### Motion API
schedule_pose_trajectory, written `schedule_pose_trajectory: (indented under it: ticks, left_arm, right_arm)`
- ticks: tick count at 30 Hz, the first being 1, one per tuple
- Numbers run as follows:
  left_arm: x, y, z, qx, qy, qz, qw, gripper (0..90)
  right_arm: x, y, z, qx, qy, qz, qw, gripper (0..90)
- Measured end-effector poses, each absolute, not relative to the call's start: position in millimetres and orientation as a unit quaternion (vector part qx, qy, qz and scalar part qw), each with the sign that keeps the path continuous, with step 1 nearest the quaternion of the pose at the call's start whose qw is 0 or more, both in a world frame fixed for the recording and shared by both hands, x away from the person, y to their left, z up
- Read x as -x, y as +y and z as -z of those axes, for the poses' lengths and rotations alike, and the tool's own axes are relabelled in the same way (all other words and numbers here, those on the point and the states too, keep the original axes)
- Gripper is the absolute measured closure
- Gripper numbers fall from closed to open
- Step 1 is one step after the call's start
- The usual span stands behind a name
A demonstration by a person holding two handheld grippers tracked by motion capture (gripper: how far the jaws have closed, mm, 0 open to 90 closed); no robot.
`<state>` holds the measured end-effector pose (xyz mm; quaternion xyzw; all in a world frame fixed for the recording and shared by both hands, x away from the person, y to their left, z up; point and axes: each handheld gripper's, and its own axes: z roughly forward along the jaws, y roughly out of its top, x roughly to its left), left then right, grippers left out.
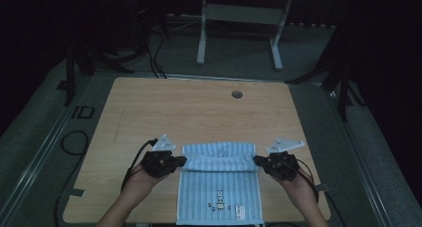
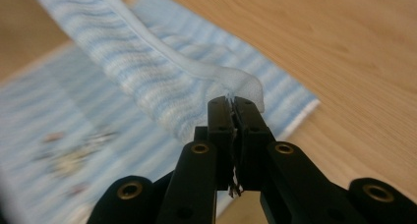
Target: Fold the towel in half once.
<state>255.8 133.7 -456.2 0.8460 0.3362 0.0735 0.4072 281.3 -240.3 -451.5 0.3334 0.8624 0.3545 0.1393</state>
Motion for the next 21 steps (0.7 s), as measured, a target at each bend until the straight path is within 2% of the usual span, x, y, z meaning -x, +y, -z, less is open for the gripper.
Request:
schedule_pose_trajectory:
  ticks: [1,2,3,4,5,8,11,16,19,21]
  left_arm:
    - [-242.3,134.6,453.0,-0.857,0.318,-0.053,0.403,86.6]
    - [-229.1,136.3,452.4,-0.867,0.296,-0.035,0.399,82.2]
    - [-218.1,137.9,454.2,-0.873,0.286,-0.018,0.395,73.7]
    - [-210.4,139.8,457.8,-0.88,0.277,0.0,0.387,65.3]
    - [-205.4,141.8,462.6,-0.884,0.277,0.007,0.377,57.9]
    - [-205.2,149.1,480.0,-0.883,0.304,0.019,0.358,45.4]
    - [-212.2,147.3,498.1,-0.89,0.312,0.013,0.333,45.2]
    - [-229.4,135.4,523.6,-0.893,0.317,0.035,0.319,45.3]
    - [-233.9,128.1,532.4,-0.895,0.314,0.042,0.313,45.3]
    - [-235.5,127.3,532.1,-0.895,0.316,0.041,0.314,45.6]
  right_arm:
    - [-264.5,-241.5,445.8,-0.325,0.86,-0.367,0.142,85.8]
    - [-247.3,-243.5,443.3,-0.311,0.862,-0.378,0.135,80.6]
    - [-231.5,-246.2,444.0,-0.299,0.866,-0.383,0.116,72.8]
    - [-217.8,-249.6,446.8,-0.294,0.87,-0.381,0.109,70.0]
    - [-207.4,-253.9,450.8,-0.298,0.869,-0.377,0.116,66.9]
    - [-196.4,-266.0,462.4,-0.324,0.87,-0.353,0.114,63.6]
    - [-198.2,-268.4,471.2,-0.335,0.867,-0.355,0.095,62.3]
    - [-219.2,-254.9,491.3,-0.336,0.877,-0.332,0.082,61.8]
    - [-231.1,-244.0,507.5,-0.337,0.885,-0.317,0.054,57.3]
    - [-233.3,-240.6,513.1,-0.335,0.89,-0.306,0.053,56.4]
